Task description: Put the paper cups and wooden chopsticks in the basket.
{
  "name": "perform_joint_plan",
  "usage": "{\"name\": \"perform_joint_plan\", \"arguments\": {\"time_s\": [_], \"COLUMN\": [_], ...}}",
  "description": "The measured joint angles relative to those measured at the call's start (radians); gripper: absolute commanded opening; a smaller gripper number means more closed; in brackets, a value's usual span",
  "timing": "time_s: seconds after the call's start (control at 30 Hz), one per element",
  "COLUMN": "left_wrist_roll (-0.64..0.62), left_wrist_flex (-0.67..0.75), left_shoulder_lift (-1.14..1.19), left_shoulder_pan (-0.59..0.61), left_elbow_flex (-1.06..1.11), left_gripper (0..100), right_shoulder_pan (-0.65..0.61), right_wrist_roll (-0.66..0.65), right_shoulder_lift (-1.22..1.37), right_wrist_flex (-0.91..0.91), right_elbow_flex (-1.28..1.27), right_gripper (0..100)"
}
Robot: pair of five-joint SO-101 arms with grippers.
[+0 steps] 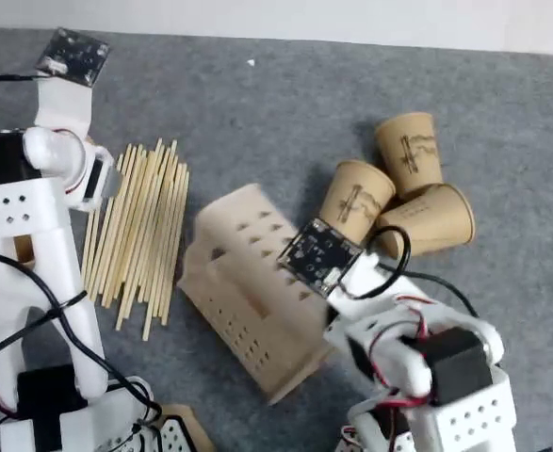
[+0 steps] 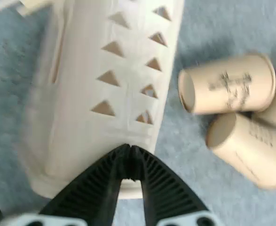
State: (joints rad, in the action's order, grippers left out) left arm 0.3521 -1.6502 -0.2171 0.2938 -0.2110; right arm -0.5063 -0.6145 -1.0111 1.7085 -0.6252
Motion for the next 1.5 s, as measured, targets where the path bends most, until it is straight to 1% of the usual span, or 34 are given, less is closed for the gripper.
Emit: {"name": "perform_joint_plan", "arguments": {"time_s": [0.1, 0.2, 0.27, 0.33, 0.4, 0.53, 0.67, 0.87, 1.07, 1.27, 1.33, 1.5], "left_wrist_roll": [0.000, 0.000, 0.000, 0.000, -0.002, 0.000, 0.014, 0.055, 0.058, 0.063, 0.063, 0.063], "left_wrist_flex": [0.049, 0.071, 0.074, 0.074, 0.040, -0.100, -0.123, -0.123, -0.100, -0.046, -0.029, 0.063], "left_shoulder_lift": [0.011, 0.089, 0.149, 0.204, 0.233, 0.238, 0.238, 0.239, 0.239, 0.239, 0.239, 0.236], "left_shoulder_pan": [0.000, 0.000, -0.012, -0.028, -0.051, -0.130, -0.187, -0.272, -0.334, -0.445, -0.463, -0.463], "left_elbow_flex": [-0.012, -0.021, -0.021, -0.021, -0.029, -0.051, 0.018, 0.212, 0.325, 0.381, 0.382, 0.382], "left_gripper": [22, 22, 22, 22, 22, 22, 22, 22, 22, 22, 22, 22], "right_shoulder_pan": [0.081, 0.138, 0.166, 0.167, 0.178, 0.176, 0.170, 0.172, 0.199, 0.207, 0.209, 0.210], "right_wrist_roll": [-0.109, -0.207, -0.233, -0.244, -0.249, -0.250, -0.250, -0.250, -0.250, -0.250, -0.249, -0.152], "right_shoulder_lift": [0.035, 0.017, 0.034, 0.026, 0.035, 0.035, 0.038, 0.038, 0.040, 0.040, 0.040, 0.044], "right_wrist_flex": [0.035, 0.041, 0.043, 0.044, 0.044, 0.041, -0.046, -0.152, -0.212, -0.420, -0.491, -0.646], "right_elbow_flex": [-0.173, -0.232, -0.241, -0.244, -0.245, -0.245, -0.269, -0.411, -0.462, -0.540, -0.549, -0.552], "right_gripper": [0.7, 0.7, 0.7, 0.7, 0.7, 0.7, 0.7, 0.7, 0.7, 0.7, 0.7, 0.7]}}
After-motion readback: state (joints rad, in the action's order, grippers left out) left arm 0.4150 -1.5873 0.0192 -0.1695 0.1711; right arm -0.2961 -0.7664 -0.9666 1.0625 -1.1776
